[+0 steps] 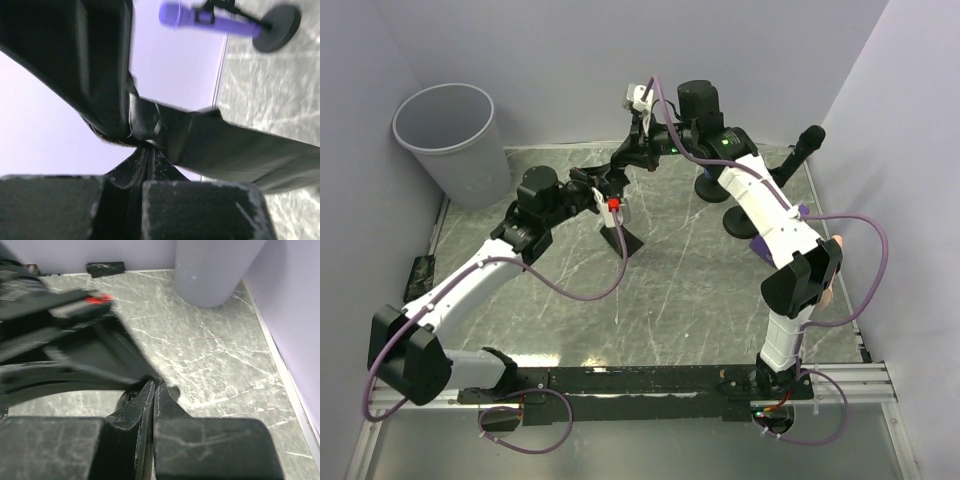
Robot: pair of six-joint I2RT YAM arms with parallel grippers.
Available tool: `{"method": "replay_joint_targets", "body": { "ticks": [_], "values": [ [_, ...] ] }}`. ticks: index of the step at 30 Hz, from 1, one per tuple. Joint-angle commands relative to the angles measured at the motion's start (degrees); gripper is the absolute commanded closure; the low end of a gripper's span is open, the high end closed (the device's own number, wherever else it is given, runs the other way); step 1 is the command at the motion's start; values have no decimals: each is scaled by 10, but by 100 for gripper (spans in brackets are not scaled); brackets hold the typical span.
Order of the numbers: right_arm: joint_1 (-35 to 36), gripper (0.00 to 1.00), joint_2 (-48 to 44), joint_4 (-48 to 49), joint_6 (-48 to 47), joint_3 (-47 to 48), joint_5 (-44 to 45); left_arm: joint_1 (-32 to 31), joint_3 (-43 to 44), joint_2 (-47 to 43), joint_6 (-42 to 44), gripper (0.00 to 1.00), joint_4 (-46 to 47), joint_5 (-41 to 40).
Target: Put the trash bags into the trash bin
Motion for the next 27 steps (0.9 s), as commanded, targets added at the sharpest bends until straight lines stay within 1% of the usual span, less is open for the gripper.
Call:
{"method": "replay_joint_targets", "body": {
  "ticks": [1, 3, 4, 7, 11, 14, 17, 20, 23, 26, 27],
  "values": [
    [-2, 100, -5, 12, -17, 10, 6, -15, 2, -31, -27, 99, 36, 32],
    [7, 100, -14, -8, -54, -20, 12, -16, 31, -17, -49, 99, 70, 16],
    [8, 100, -21, -6, -58, -37, 10, -15, 50, -5, -63, 99, 81, 3],
    [13, 100, -37, 4, -53, -65, -12, -9, 91, 28, -68, 99, 70, -5],
    [15, 100, -42, 13, -34, -43, -40, -7, 69, 39, -40, 99, 43, -3],
    [16, 100, -37, 7, -31, -24, -27, -6, 42, 29, -49, 99, 44, -4],
    [14, 100, -39, 0, -47, -29, 1, -6, 20, 4, -79, 99, 87, -11],
    [8, 100, -45, -7, -49, -46, 5, 3, 23, -9, -119, 99, 144, -37],
    [8, 100, -53, -3, -44, -65, 2, 23, 43, -12, -147, 99, 160, -39],
    [8, 100, -53, 7, -28, -65, -3, 34, 55, -13, -159, 99, 151, -34],
    [8, 100, -52, 13, -20, -64, -3, 36, 54, -14, -165, 97, 149, -35]
  ]
}}
